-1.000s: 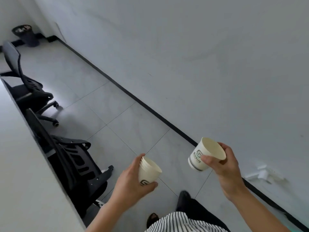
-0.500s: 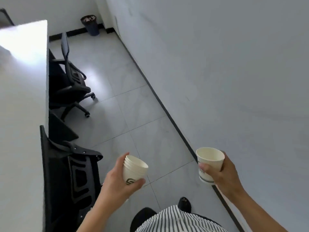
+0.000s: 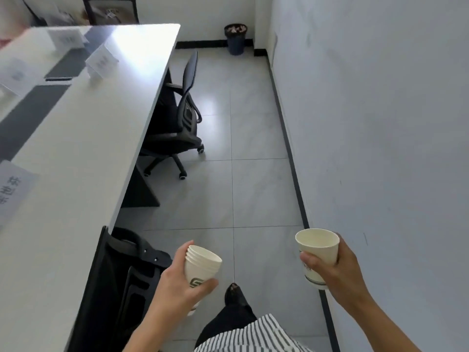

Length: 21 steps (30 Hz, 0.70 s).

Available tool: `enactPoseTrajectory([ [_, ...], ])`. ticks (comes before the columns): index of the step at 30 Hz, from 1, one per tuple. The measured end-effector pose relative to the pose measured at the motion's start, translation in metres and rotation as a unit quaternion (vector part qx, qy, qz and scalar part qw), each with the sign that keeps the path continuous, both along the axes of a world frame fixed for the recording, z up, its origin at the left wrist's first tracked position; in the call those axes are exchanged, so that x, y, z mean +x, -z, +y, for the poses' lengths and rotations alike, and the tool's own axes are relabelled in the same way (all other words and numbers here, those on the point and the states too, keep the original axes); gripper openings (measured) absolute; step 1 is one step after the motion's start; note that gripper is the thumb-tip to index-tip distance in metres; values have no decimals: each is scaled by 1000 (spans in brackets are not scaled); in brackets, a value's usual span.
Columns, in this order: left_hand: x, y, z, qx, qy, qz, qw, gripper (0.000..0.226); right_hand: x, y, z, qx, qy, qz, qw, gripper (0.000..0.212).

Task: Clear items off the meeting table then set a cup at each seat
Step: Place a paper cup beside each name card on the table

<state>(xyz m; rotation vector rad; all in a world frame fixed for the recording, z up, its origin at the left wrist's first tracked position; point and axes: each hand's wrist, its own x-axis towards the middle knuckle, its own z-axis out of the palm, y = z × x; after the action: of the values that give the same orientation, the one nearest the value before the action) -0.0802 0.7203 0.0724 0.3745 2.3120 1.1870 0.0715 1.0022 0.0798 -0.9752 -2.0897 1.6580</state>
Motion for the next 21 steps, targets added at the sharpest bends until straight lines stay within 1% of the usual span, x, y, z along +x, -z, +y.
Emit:
enactPoseTrajectory([
  [3,-70,-19,36,19,4,24,1000,88,-61,-15,27,0,-3,2,1000,60],
  [6,-134,-34,64,23,18,58,998,84,-119,-27,55,3,-17,6,1000,58],
  [8,-170,-40,74,25,5,72,997,84,-160,-26,74,11,-29,2,1000,55],
  [12,-226,-31,82,8,-63,67,996,84,-244,-7,108,1,-78,-11,997,42],
  [17,-276,-14,93,-20,-169,39,985,83,-364,12,155,-11,-169,-20,985,42],
  [19,-301,-19,104,-24,-209,32,977,83,-423,10,173,-9,-216,-26,976,42],
  [21,-325,-32,114,-21,-250,38,967,82,-481,3,183,-1,-268,-26,963,48],
])
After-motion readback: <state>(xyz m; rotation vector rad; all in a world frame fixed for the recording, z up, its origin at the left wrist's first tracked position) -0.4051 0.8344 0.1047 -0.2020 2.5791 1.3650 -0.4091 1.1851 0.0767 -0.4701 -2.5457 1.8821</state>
